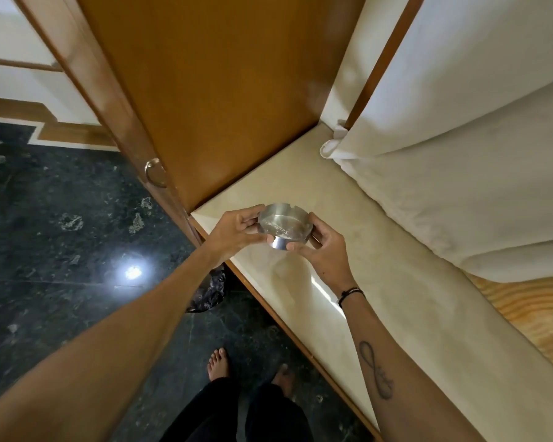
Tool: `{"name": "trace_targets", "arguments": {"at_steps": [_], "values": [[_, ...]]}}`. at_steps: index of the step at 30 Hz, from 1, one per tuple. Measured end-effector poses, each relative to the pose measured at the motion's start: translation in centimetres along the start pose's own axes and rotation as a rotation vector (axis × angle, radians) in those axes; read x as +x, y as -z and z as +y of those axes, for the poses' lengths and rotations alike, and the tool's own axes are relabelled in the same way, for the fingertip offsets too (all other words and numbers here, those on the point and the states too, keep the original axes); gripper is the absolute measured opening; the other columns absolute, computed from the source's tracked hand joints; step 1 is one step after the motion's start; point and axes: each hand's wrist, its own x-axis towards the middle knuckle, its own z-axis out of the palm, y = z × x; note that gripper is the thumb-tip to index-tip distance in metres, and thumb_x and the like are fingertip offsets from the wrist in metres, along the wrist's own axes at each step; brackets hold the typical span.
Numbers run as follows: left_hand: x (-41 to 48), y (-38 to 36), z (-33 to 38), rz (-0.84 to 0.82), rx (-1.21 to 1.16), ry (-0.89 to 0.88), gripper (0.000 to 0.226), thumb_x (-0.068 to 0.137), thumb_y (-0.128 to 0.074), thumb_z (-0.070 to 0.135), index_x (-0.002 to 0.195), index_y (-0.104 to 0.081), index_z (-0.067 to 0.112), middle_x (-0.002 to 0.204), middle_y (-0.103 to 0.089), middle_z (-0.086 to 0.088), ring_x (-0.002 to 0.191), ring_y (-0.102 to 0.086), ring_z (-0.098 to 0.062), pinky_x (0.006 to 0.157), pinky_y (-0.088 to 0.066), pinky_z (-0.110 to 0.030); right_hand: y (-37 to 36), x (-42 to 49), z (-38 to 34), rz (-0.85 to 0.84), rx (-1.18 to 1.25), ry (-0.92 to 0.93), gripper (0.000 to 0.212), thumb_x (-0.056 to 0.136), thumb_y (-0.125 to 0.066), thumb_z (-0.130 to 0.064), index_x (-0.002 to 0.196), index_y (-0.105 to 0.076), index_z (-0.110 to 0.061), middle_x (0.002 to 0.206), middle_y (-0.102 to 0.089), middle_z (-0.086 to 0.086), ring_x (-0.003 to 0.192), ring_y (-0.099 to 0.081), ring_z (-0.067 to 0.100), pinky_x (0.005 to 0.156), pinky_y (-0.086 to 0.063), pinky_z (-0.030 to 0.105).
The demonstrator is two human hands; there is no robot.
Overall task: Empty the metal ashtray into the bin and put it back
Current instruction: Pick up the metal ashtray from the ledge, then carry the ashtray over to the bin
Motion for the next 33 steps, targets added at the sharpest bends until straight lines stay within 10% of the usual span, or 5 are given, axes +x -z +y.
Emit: {"name": "trace_targets", "arguments": {"at_steps": [6, 11, 17, 21, 33], "values": [[-5.8, 2.4, -1.3, 0.204, -0.165, 0.007, 0.099, 0.064, -0.096, -0.002, 0.155, -0.057, 0.004, 0.150, -0.071, -0.005, 0.142, -0.067, -0.020, 0.120, -0.052, -0.037, -4.1, -0.6, -0.7, -0.109, 0.072, 0.031, 0.083, 0.072, -0.099, -0.001, 0.146, -0.067, -0.022, 0.138, -0.075, -0.011, 0.133, -0.069, 0.004, 0.118, -0.053, 0.027], [-10.2, 5.7, -5.5, 0.334, -0.172, 0.058, 0.090, 0.073, -0.082, -0.029, 0.154, -0.058, 0.003, 0.128, -0.078, 0.012, 0.137, -0.068, -0.016, 0.104, -0.062, -0.022, -9.6, -1.8, -0.1, -0.219, 0.075, 0.063, 0.094, 0.072, -0.098, 0.003, 0.155, -0.057, -0.007, 0.145, -0.067, -0.004, 0.133, -0.064, 0.004, 0.105, -0.050, 0.007], [-14.1, 11.3, -11.1, 0.384, -0.215, 0.178, 0.088, 0.072, -0.084, -0.025, 0.152, -0.060, 0.003, 0.146, -0.074, -0.003, 0.134, -0.072, -0.014, 0.113, -0.057, -0.038, -16.8, -2.9, 2.2, -0.339, 0.019, -0.011, 0.093, 0.074, -0.099, -0.004, 0.156, -0.059, -0.022, 0.148, -0.066, -0.009, 0.142, -0.061, 0.009, 0.118, -0.052, 0.027], [-15.2, 15.8, -15.9, 0.359, -0.244, 0.233, 0.087, 0.074, -0.085, -0.022, 0.153, -0.060, 0.003, 0.154, -0.068, -0.012, 0.137, -0.070, -0.017, 0.112, -0.058, -0.039, -23.1, -3.3, 4.4, -0.351, -0.007, -0.074, 0.086, 0.075, -0.097, 0.000, 0.135, -0.062, -0.049, 0.138, -0.064, -0.029, 0.130, -0.060, -0.013, 0.110, -0.050, 0.014], [-11.5, 21.6, -32.0, 0.234, -0.232, 0.347, 0.089, 0.084, -0.066, -0.034, 0.161, -0.050, 0.006, 0.165, -0.057, -0.009, 0.153, -0.055, -0.021, 0.130, -0.042, -0.051, -34.5, -1.6, 17.3, -0.252, 0.056, -0.374, 0.086, 0.081, -0.087, 0.015, 0.158, -0.053, -0.003, 0.126, -0.067, -0.024, 0.113, -0.071, -0.010, 0.092, -0.056, 0.009]]}}
